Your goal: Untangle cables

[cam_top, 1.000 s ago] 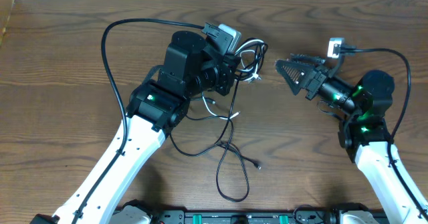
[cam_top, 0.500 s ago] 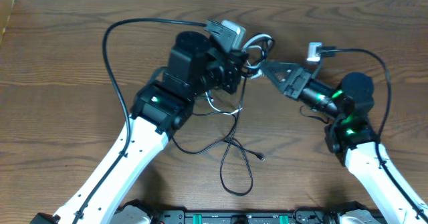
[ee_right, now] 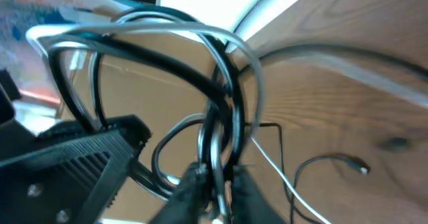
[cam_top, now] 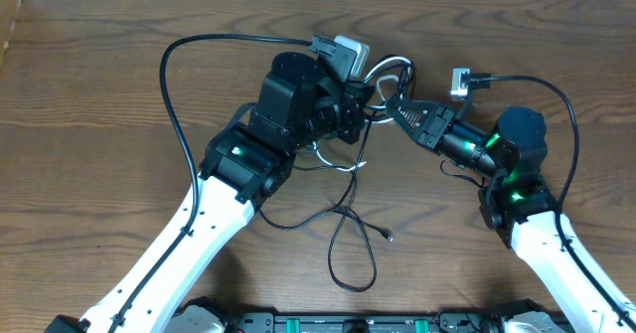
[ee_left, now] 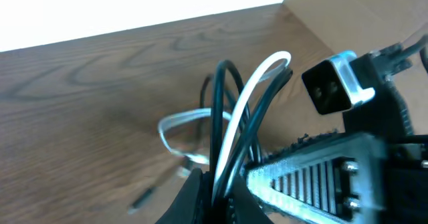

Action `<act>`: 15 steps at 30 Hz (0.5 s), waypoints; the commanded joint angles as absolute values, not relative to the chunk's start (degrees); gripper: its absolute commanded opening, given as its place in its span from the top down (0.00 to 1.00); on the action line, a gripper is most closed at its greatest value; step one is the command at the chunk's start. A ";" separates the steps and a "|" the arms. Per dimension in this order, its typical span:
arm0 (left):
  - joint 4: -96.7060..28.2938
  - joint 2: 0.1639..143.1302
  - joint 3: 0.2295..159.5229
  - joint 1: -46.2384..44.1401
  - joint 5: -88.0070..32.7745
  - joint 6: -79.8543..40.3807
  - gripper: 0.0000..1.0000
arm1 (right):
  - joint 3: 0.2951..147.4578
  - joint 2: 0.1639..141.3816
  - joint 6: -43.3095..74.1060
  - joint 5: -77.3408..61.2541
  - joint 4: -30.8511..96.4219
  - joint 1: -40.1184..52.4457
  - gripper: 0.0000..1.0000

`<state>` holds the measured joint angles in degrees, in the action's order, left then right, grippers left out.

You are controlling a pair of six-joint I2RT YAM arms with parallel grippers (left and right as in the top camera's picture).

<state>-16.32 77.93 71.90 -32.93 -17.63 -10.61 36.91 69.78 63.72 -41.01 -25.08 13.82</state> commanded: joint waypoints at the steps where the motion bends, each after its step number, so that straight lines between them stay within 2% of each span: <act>1: -14.90 77.87 72.53 -33.26 -16.84 -12.56 0.92 | 37.01 69.78 61.23 -39.99 -24.27 13.69 0.99; 3: -14.94 78.06 72.53 -33.23 -16.21 -12.60 0.93 | 37.01 69.78 60.53 -39.55 -24.18 13.54 0.99; 6: -15.79 78.48 72.53 -33.23 -8.58 -14.22 0.93 | 37.01 69.78 60.29 -38.24 -24.12 13.50 0.99; 15: -23.31 79.77 72.53 -33.06 16.38 -32.95 0.92 | 37.01 69.78 58.59 -38.06 -23.99 13.47 0.99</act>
